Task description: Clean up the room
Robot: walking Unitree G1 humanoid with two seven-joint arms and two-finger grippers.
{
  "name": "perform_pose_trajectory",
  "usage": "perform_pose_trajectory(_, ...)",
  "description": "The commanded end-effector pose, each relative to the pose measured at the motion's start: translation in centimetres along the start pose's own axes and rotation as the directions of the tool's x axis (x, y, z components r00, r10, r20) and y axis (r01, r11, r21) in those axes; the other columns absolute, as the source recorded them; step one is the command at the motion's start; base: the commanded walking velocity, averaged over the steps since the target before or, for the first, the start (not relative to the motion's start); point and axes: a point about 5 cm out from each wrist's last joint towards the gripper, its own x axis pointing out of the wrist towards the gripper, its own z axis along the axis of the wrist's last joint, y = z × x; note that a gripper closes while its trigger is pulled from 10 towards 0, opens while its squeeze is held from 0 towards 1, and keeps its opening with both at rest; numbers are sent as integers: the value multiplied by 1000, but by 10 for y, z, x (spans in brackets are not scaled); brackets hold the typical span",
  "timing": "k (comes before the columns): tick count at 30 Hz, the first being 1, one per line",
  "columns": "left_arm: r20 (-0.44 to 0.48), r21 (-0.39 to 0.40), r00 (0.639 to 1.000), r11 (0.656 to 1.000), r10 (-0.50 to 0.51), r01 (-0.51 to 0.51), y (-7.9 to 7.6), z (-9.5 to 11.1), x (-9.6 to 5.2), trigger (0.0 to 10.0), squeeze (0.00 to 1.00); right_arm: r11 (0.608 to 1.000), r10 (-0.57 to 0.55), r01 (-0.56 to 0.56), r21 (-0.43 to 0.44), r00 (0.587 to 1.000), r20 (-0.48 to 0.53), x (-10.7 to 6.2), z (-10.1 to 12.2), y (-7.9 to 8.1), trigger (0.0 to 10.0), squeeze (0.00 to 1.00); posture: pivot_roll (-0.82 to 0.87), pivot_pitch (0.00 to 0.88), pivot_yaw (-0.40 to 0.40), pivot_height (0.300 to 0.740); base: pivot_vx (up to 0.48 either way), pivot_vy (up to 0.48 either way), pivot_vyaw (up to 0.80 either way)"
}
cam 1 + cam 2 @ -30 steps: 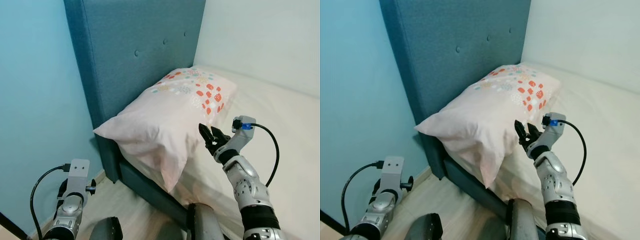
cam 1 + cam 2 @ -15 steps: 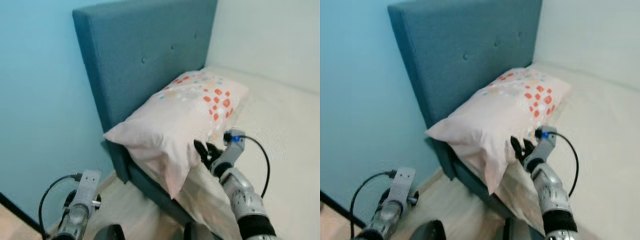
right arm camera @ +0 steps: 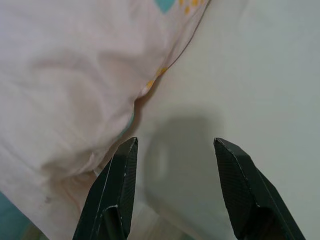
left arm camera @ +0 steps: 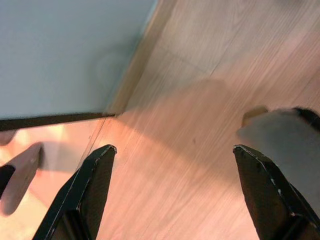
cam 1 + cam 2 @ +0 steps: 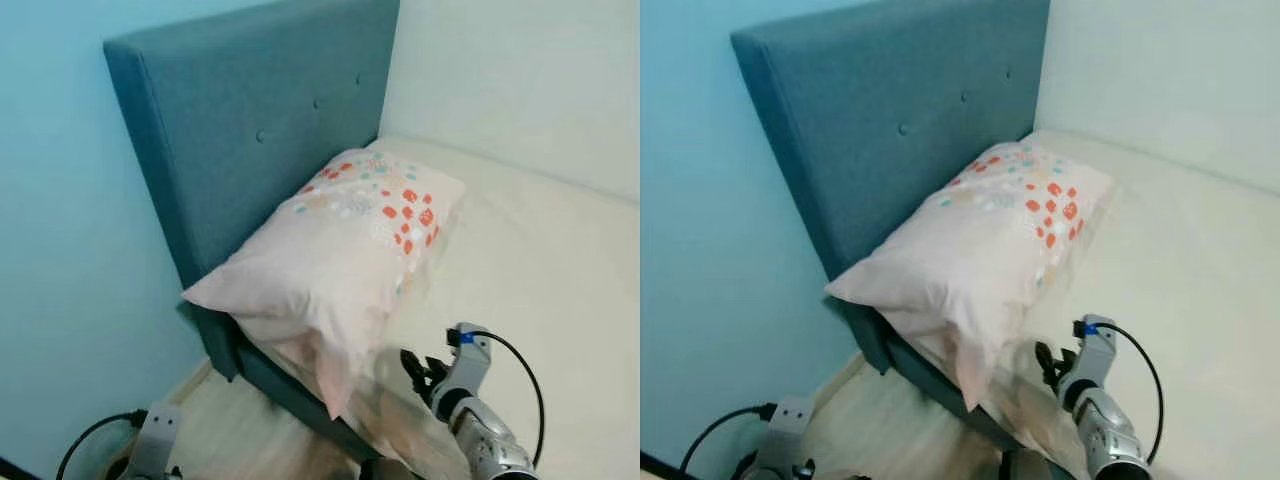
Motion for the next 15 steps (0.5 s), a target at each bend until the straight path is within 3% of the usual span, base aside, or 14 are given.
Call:
perform_pose_trajectory(1,-28,18,1000,1000,-4,4,0,-7,-1,10000,0,999,-32,32,0,999,-7,-4,-6,-7,10000,0,0,0,-19,639,0,0,0)
perform_pose_trajectory(9,-76,6,997,1000,-30,30,-6,-17,-3,10000,0,999,-40,39,-21,997,-59,-7,-23,-12,10000,0,-18,0,-23,669,0,0,0)
perform_pose_trajectory(15,-84,-8,996,1000,-25,24,-5,-14,-2,10000,0,998,-63,61,-19,993,-98,-12,-35,-17,10000,0,-17,0,-23,698,-480,0,0)
